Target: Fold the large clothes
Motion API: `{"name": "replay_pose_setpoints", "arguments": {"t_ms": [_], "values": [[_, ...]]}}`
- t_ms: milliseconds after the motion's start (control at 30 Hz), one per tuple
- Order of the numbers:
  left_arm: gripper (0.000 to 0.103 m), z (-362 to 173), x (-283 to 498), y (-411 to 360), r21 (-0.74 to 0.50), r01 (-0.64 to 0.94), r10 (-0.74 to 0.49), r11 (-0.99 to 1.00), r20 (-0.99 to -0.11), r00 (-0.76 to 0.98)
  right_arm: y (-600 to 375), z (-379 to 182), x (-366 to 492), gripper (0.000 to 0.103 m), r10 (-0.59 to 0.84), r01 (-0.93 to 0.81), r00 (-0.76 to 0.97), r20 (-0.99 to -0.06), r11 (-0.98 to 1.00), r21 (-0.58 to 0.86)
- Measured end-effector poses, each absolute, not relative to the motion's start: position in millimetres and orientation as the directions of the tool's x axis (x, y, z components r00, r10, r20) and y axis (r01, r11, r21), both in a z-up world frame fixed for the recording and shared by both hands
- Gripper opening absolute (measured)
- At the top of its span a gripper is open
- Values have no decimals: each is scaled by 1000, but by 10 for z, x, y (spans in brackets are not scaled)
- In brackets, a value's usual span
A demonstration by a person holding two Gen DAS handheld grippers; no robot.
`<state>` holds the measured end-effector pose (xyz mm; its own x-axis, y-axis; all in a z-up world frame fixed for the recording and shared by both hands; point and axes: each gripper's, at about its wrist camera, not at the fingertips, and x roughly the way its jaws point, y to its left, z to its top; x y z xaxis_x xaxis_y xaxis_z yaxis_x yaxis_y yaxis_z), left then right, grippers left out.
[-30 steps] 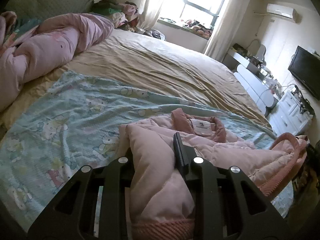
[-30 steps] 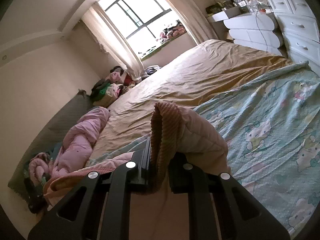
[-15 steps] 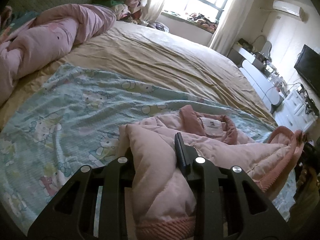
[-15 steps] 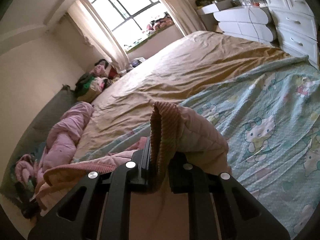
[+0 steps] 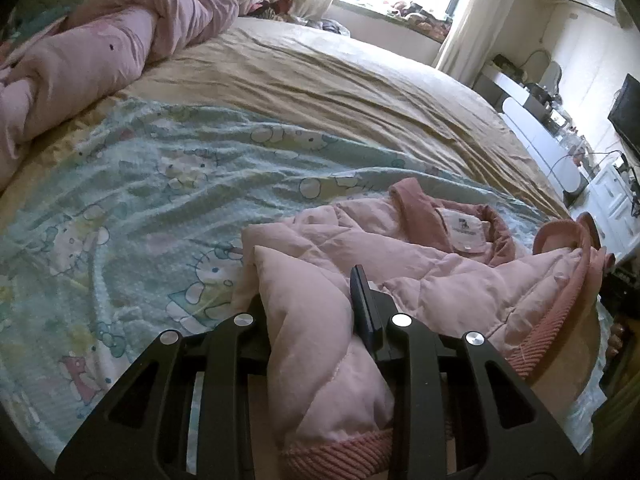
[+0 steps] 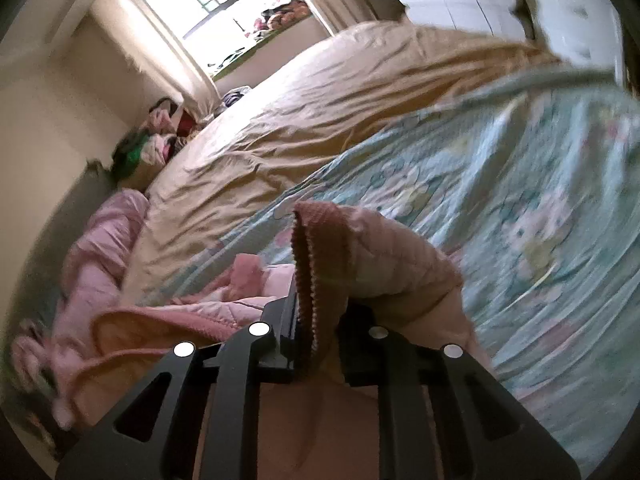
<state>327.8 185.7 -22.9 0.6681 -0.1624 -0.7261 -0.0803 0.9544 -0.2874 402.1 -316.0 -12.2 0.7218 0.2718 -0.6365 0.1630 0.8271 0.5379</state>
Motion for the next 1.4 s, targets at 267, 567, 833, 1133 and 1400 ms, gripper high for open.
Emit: {"name": "replay_pose_setpoints", "arguments": {"t_ms": [267,567,833,1133,1400], "values": [[22,-274,3306,1867,-294,-76,-172,953,-728,663,-3312,164,3799,82,413,30,785,-462,719,694],[40,-184,3311,1827,-314,-93,-175,945,-725,666,-2644,-299,3524,82,301,-26,627,-719,930,366],[81,233,3196,1708,-328,-38,-206,944,-674,710,-2536,-496,3542,92,237,-42,629,-740,961,272],[94,731,2832,1812,-310,-34,-144,950,-532,835,-2515,-486,3555,93,246,-65,643,-725,961,268],[94,378,2805,2118,-246,-134,-45,960,-609,792,-2732,-210,3308,93,190,-41,721,-667,972,233]]}}
